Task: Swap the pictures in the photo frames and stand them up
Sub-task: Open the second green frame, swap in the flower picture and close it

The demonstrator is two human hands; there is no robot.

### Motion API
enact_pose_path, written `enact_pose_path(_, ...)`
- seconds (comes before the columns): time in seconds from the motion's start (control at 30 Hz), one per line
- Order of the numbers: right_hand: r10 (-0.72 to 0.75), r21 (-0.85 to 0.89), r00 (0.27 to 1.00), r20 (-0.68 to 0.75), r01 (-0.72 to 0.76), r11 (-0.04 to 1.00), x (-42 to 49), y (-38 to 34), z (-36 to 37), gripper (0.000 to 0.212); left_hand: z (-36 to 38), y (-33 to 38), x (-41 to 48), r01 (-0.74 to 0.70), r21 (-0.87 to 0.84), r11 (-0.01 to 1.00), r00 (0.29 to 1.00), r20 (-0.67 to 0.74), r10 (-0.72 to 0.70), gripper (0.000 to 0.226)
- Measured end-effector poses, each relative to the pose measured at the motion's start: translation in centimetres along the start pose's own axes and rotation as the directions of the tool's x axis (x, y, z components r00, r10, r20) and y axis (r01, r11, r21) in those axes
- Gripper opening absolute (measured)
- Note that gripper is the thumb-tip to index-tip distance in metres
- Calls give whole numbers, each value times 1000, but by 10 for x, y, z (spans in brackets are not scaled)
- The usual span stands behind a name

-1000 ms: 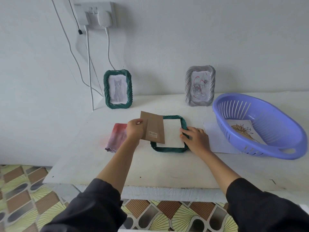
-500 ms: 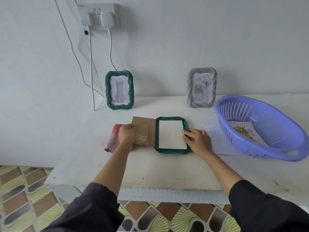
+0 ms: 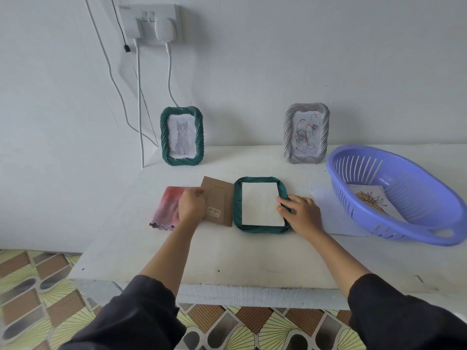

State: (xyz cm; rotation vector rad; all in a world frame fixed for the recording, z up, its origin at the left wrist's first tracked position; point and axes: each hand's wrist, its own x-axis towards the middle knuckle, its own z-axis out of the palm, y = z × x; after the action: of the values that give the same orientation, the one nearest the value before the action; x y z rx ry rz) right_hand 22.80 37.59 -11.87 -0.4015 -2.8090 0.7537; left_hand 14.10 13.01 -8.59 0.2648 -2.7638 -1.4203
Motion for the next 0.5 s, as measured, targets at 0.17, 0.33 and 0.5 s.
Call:
enact_pose_path(0.17,4,-6,1000,5,-4,1000,0,0,0,33,4,1,-4,-74,222,972,997,5,75,34)
enact_pose_path(0.33,5,-9,1000,-3,-5,1000,1,0,0,32,2,4,-5,-84,275,958,983,-137,125,29)
enact_pose_path(0.5,10,-8,1000,13,-10,1000,0,0,0,33,-11,-8,2,-47,410,911,981,-151,118,39)
